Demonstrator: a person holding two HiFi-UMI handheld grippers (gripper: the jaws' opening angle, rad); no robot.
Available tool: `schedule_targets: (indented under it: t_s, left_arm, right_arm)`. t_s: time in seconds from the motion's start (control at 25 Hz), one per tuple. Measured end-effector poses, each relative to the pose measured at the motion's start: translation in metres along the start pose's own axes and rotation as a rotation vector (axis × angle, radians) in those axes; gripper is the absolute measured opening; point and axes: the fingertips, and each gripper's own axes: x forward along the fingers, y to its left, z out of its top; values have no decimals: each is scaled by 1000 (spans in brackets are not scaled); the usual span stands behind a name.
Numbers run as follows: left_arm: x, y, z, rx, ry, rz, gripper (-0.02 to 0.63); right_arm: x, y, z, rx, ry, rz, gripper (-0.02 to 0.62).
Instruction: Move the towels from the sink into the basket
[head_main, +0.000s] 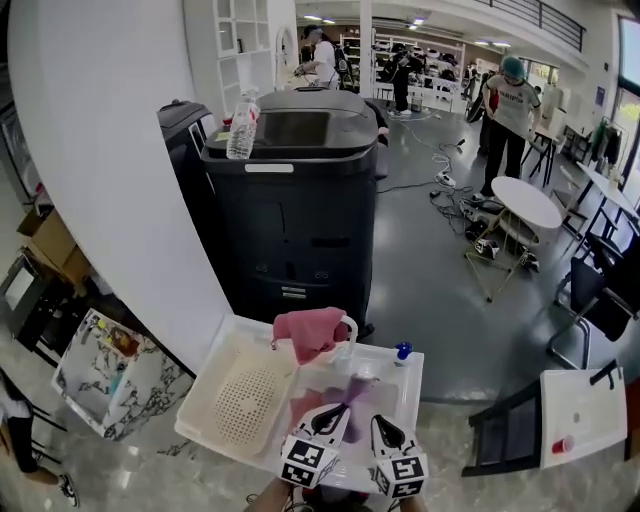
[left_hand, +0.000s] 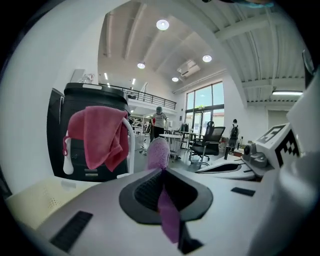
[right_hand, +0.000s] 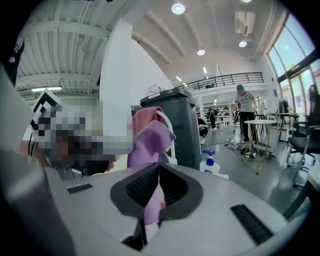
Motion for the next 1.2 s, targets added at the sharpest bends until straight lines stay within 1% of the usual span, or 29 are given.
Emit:
schedule_targets:
  t_s: [0.16, 0.32, 0.56, 1.0, 1.2]
  left_arm:
    - [-18, 17, 9, 4, -36, 53, 18]
    - [-39, 39, 24, 15, -66, 108, 18]
    - [-71, 82, 35, 13, -111, 213, 18]
    - [-136, 148, 43, 2, -159, 398, 18]
    - [-162, 175, 50, -3, -187, 473, 18]
  right_arm:
    - [5, 14, 7, -14, -13, 28, 29]
    - [12, 26, 26, -29, -39, 44, 29]
    - [30, 48, 33, -53, -46, 97, 29]
    - [73, 115, 48, -101, -56, 250, 29]
    - [88, 134, 49, -114, -45, 295, 29]
